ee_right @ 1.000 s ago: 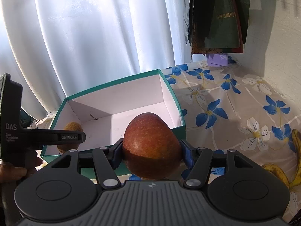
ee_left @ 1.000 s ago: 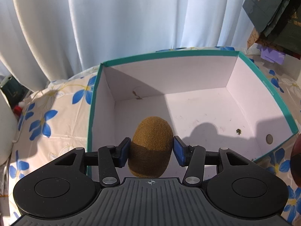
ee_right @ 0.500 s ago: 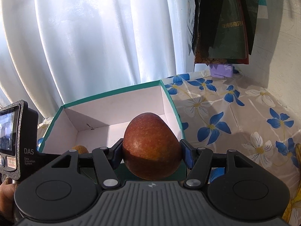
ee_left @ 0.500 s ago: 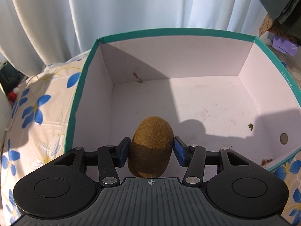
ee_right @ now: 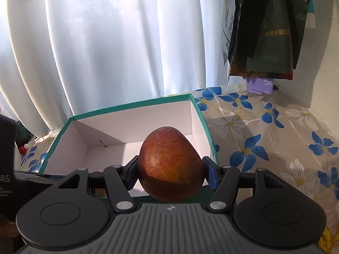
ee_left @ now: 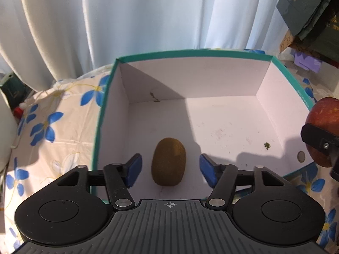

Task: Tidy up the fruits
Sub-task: 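Lower the red apple into the teal box and open the right tool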

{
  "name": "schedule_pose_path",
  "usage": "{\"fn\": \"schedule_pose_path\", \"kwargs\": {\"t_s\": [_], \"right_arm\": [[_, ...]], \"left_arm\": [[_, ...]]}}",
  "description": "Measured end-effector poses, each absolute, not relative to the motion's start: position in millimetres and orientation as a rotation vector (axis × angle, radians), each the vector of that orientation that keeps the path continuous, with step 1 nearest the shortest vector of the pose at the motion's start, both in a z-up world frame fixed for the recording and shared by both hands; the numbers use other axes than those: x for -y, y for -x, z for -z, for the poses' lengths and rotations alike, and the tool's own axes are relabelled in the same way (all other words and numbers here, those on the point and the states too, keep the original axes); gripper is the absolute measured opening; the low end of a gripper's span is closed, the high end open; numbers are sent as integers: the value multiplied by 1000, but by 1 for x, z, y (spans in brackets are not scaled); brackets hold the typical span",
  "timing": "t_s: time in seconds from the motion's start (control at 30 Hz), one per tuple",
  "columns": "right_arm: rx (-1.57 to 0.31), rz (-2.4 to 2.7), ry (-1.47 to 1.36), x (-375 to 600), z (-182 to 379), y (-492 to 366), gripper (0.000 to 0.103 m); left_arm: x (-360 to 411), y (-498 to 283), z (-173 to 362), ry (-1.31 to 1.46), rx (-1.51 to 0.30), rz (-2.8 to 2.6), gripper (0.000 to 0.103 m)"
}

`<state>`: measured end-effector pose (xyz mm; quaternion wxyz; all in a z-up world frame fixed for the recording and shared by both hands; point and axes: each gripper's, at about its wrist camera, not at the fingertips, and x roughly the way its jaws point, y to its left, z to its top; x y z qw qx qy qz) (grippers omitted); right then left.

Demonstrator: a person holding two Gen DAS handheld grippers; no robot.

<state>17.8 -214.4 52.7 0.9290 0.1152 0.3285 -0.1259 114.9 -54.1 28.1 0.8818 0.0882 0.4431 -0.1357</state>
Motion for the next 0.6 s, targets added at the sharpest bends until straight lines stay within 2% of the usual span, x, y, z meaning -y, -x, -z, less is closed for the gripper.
{"fn": "schedule_pose_path", "kwargs": {"t_s": [0.03, 0.17, 0.43, 0.6], "right_arm": [[-671, 256, -231, 214, -52, -19, 62], [-667, 248, -207, 213, -45, -29, 62], [-710, 244, -182, 211, -27, -44, 62], [-747, 269, -142, 207, -16, -49, 62]], "left_arm": [[50, -109, -36, -180, -889, 278, 79], [28, -94, -58, -140, -822, 265, 80], [-1, -87, -59, -97, -854, 221, 82], [-10, -77, -55, -107, -856, 220, 87]]}}
